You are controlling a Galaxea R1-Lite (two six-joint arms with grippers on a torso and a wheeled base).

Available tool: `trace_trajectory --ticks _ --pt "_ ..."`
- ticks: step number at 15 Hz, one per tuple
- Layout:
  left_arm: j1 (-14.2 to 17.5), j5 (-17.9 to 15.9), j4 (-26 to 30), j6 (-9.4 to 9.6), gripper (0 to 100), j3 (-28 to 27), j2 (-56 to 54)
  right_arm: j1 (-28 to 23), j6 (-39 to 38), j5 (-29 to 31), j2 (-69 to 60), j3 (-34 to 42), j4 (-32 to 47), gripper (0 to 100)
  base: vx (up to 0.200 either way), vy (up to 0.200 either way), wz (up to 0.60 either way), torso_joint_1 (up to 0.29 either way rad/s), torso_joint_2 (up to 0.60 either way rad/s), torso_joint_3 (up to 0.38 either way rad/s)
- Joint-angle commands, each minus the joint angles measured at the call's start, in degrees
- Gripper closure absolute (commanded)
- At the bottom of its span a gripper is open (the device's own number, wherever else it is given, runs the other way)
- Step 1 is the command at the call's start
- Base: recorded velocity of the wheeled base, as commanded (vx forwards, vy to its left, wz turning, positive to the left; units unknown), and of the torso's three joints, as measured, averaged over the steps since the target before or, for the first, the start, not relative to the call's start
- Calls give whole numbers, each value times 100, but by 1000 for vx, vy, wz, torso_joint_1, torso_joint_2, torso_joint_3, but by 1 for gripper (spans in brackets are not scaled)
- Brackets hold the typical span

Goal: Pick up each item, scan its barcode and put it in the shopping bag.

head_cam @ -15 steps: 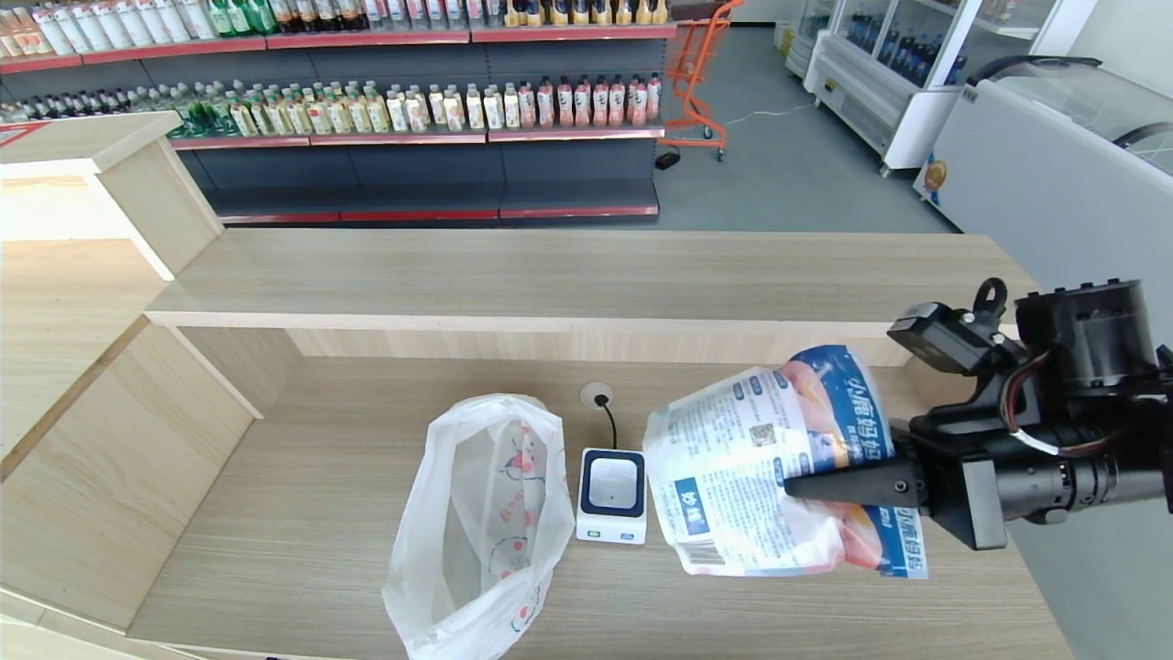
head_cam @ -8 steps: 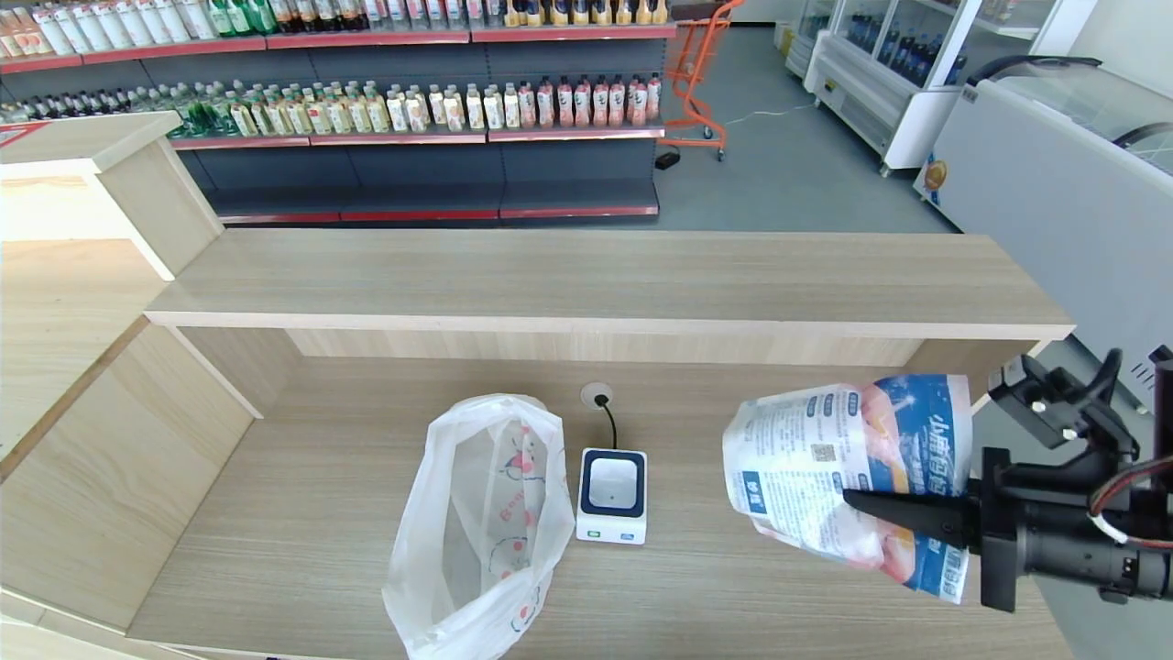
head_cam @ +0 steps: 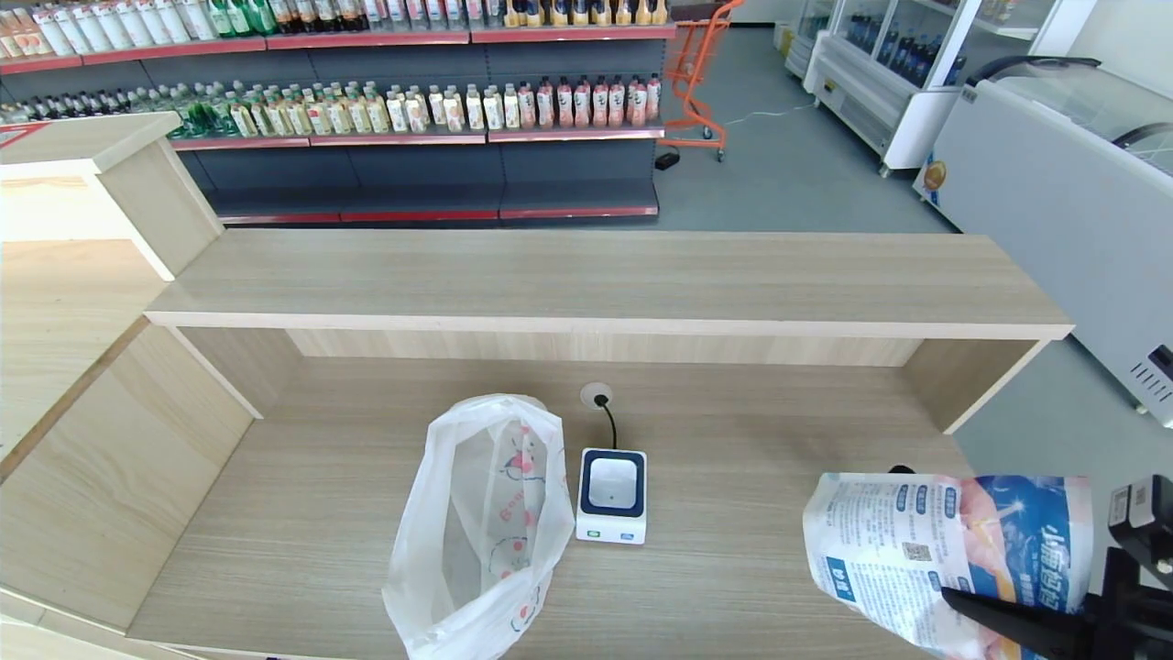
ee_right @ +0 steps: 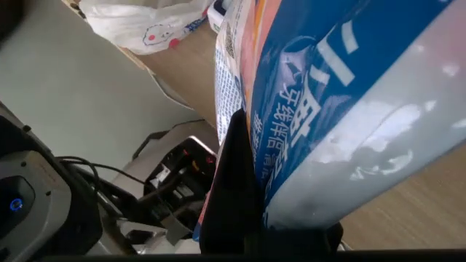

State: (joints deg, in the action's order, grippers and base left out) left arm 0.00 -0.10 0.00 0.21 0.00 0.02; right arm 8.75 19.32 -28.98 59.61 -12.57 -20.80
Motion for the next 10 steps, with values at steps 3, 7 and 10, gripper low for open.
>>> trace_trajectory --ticks 3,7,10 --pt "0 1 0 -3 0 0 -2 39 -359 -11 -196 -290 41 100 0 133 0 -6 0 2" --pt "0 1 0 6 0 0 -2 48 -447 -11 -160 -264 58 100 0 200 0 11 5 0" --pt "0 10 0 -3 0 0 -2 39 -526 -20 -169 -290 375 100 0 0 0 0 0 0"
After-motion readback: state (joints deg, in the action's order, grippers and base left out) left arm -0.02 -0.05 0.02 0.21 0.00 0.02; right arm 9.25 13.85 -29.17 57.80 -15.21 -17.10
